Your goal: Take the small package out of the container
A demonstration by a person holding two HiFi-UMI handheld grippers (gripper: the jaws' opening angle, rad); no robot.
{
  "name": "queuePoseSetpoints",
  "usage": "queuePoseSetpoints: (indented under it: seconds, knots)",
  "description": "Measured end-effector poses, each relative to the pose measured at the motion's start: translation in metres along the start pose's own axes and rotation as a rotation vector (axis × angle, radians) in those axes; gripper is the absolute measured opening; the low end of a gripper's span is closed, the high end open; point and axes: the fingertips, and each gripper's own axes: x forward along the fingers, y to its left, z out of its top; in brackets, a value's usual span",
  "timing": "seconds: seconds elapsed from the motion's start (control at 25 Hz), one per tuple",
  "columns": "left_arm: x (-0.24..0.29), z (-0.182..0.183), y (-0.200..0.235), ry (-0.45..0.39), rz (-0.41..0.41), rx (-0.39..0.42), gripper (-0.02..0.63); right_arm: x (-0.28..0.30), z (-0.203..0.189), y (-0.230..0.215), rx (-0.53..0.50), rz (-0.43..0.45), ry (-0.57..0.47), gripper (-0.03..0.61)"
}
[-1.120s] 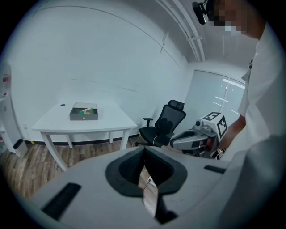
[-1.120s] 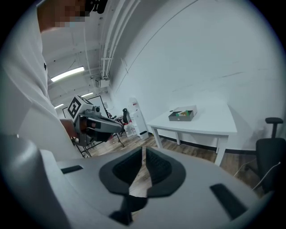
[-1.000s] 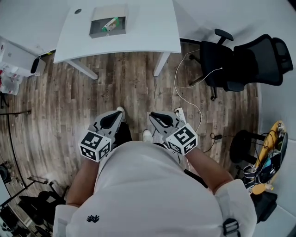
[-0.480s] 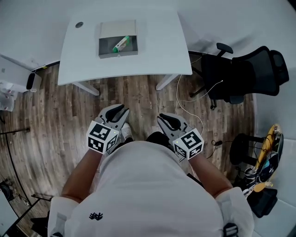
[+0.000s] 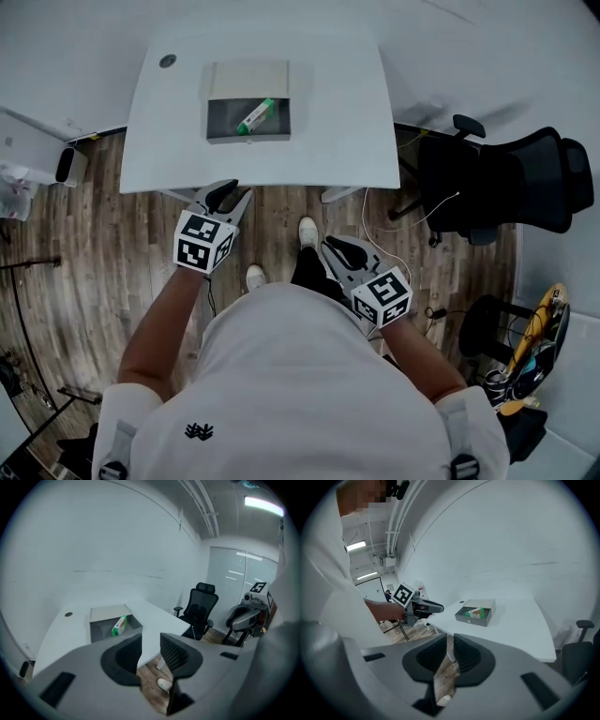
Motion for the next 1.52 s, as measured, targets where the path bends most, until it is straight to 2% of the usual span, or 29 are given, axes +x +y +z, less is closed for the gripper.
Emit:
queuePoseSetpoints:
  seconds: [0.32, 0.76, 1.2, 1.52]
  knots:
    - [0.081, 0.029, 0.067, 0.078, 0.126, 0.011, 0.153, 0.028, 0.046, -0.079, -0.052, 0.078, 0.000, 0.066]
    - [0.170, 0.022, 0.128, 0.261, 0.190, 0.050, 0.198, 0.038, 0.059, -0.143, -0.046, 0.131, 0.032, 0.067]
    - [0.198, -0.006, 0.141, 0.388, 0.179, 0.072, 0.209, 0.028, 0.065, -0.185, -0.053, 0.136, 0.039, 0.067]
    - [0.209, -0.016, 0.146, 0.444, 0.203, 0.088, 0.170, 0.024, 0.067, -0.198, -0.048, 0.137, 0.032, 0.067]
